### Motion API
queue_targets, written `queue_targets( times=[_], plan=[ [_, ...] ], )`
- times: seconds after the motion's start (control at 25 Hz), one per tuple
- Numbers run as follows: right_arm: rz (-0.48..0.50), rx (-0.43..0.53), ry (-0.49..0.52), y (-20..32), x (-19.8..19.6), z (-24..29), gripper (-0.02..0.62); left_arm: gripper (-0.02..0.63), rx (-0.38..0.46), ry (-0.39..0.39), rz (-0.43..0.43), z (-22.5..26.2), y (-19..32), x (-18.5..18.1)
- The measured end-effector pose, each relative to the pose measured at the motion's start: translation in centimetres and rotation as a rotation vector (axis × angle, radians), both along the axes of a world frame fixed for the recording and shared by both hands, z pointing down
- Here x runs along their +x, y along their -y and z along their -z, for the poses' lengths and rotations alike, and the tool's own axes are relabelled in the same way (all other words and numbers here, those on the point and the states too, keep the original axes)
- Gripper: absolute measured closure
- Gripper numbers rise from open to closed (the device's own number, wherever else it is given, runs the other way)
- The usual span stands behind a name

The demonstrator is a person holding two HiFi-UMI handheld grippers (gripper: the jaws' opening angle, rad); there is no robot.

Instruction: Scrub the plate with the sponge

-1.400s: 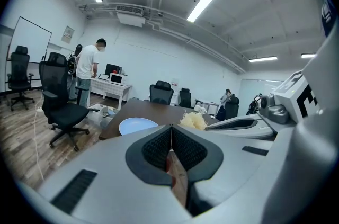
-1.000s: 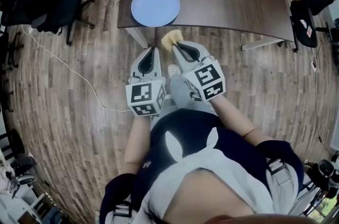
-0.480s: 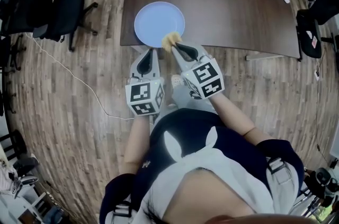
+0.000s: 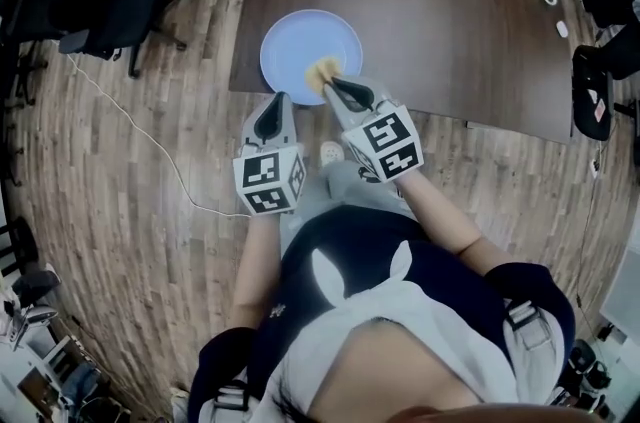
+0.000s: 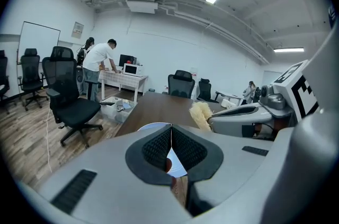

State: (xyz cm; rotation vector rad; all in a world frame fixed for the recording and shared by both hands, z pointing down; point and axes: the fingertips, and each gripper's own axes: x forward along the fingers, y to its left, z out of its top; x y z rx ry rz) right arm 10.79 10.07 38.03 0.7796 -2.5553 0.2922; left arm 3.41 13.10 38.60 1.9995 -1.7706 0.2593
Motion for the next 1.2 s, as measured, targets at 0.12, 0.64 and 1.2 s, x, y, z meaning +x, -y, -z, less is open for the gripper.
queue_targets(
  times=[0.12,0.64,1.2],
  plan=[
    [0.022,-0.014,-0.012,1.1,-1.2,-1.1,0.574,0.595,-0.037,-0.011,0.026,-1.7,0.5,-1.2],
    [0.016,-0.133,-0.071,6.7,-7.9,-6.5,0.574,0.597,-0.216,-0.04,-0.007,-9.0,6.0,-7.2],
    [0.036,-0.203,-0.163,11.4,-12.8,-13.7,0.574,0.597,-0.339,-0.052,-0.069,-15.4,10.3,-10.6]
  ],
)
